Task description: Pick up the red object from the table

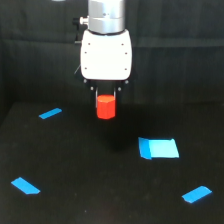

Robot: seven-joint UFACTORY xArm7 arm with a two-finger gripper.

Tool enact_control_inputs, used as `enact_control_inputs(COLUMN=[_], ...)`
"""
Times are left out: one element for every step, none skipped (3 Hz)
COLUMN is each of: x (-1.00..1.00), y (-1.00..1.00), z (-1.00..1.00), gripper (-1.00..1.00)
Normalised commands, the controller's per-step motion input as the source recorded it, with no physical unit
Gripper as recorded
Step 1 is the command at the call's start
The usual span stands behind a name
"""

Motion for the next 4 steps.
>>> enact_control_inputs(x=[-0.01, 0.12, 0.09, -0.08], y=[0.08, 0.15, 0.03, -0.05], z=[0.28, 0.33, 0.28, 0.19], gripper=[-1.0, -1.0, -0.94, -0.95])
